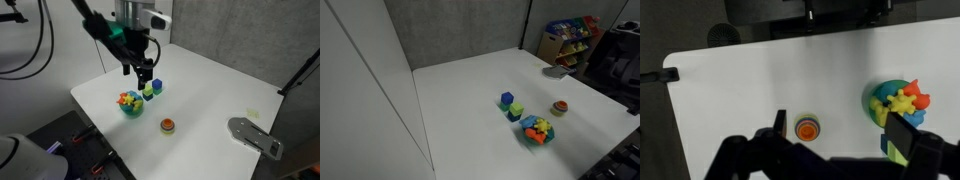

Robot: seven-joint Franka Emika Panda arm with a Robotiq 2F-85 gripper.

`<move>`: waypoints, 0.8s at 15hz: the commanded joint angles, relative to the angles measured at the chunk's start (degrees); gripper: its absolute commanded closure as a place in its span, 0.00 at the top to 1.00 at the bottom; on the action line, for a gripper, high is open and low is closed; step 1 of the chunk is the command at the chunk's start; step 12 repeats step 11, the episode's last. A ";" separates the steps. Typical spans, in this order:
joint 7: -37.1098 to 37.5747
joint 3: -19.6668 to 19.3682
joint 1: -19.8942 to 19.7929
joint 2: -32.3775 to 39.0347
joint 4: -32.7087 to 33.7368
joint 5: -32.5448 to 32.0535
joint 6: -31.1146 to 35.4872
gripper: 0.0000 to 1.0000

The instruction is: Put the orange cup onto the multicolour thing

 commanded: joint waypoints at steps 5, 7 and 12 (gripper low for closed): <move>3.85 3.86 -0.34 -10.09 -0.28 -3.33 -2.89 1.00; 3.55 3.99 -0.20 -10.91 -0.33 -3.08 -3.25 1.00; 2.39 3.32 0.26 -9.60 0.04 -2.13 -2.24 1.00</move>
